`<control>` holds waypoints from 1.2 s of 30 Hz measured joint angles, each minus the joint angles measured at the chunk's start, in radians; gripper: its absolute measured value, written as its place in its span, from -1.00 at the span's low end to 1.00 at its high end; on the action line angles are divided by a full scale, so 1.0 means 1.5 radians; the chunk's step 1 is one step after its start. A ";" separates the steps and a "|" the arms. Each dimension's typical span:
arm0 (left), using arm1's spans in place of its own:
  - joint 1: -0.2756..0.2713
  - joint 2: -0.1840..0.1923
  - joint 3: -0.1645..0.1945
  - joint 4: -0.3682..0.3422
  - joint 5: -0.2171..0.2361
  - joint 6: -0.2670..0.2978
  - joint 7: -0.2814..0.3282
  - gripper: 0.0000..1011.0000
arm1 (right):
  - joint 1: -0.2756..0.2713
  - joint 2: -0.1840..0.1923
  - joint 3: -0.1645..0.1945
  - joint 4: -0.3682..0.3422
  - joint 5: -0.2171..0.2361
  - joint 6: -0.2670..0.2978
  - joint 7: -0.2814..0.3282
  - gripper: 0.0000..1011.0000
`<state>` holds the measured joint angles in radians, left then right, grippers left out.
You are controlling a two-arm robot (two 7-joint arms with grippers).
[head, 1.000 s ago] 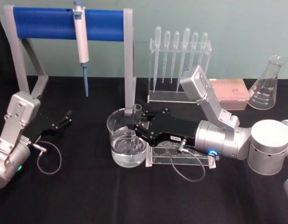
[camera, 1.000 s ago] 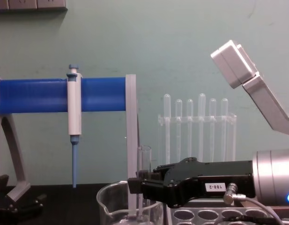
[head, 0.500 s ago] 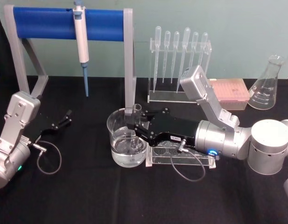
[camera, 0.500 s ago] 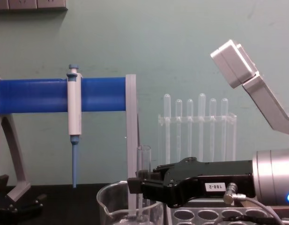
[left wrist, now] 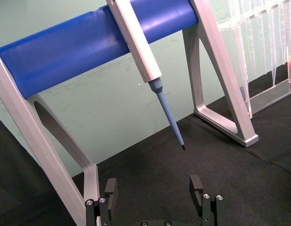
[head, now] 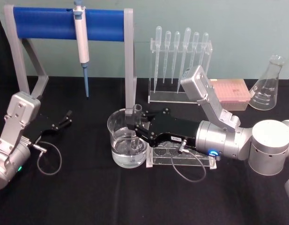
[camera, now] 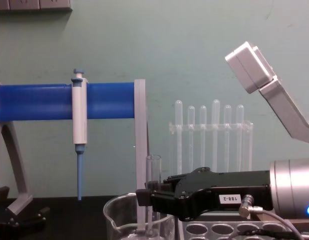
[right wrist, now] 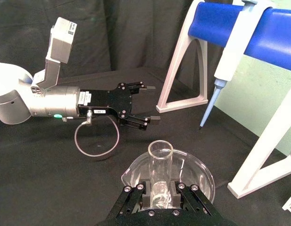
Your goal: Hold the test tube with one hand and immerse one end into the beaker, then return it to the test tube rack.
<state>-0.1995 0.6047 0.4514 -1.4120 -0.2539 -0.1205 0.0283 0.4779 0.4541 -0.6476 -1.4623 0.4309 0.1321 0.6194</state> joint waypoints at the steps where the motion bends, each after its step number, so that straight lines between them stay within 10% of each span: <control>1: 0.000 0.000 0.000 0.000 0.000 0.000 0.000 0.98 | 0.000 0.000 0.000 0.000 0.000 0.000 0.000 -0.55; 36: 0.000 0.000 0.000 0.000 0.000 0.000 0.000 0.98 | 0.000 0.000 0.000 0.000 0.000 0.000 0.000 -0.55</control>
<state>-0.1995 0.6047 0.4514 -1.4120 -0.2539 -0.1206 0.0283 0.4779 0.4541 -0.6476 -1.4623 0.4309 0.1321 0.6193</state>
